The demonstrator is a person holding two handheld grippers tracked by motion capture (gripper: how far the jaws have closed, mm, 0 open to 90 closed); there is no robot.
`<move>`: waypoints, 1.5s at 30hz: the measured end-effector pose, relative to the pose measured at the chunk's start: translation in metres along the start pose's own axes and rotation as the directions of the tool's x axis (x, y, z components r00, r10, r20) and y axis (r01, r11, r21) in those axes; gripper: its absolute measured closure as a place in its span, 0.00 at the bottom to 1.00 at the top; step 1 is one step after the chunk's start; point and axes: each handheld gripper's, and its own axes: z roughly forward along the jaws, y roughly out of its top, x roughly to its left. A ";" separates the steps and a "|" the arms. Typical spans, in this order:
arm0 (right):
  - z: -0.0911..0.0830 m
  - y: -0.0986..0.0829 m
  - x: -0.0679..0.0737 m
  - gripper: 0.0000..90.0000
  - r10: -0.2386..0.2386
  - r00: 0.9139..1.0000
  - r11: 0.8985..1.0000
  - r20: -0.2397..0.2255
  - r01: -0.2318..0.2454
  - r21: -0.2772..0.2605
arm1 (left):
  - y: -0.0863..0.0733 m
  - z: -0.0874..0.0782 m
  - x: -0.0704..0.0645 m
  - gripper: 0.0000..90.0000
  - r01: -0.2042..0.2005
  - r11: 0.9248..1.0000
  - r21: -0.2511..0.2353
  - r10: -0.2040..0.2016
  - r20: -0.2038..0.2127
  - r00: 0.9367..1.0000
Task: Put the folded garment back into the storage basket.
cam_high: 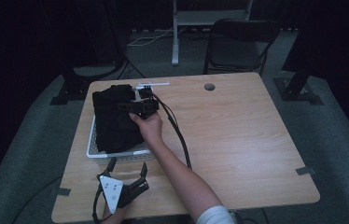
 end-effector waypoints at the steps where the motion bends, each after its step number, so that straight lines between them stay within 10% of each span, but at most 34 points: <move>1: 0.000 0.000 0.001 0.69 -0.004 1.000 1.000 0.010 0.004 0.004 | 0.000 0.000 0.000 0.05 0.000 1.000 0.000 0.000 0.000 1.000; 26: 0.009 -0.001 0.005 0.68 -0.123 0.980 0.978 0.154 0.093 0.187 | 0.000 0.000 0.000 0.05 -0.002 1.000 0.003 0.002 0.000 1.000; 45: 0.017 0.000 0.011 0.40 -0.176 0.970 0.956 0.166 0.129 0.264 | 0.000 0.000 0.000 0.05 -0.001 1.000 0.002 0.001 0.008 1.000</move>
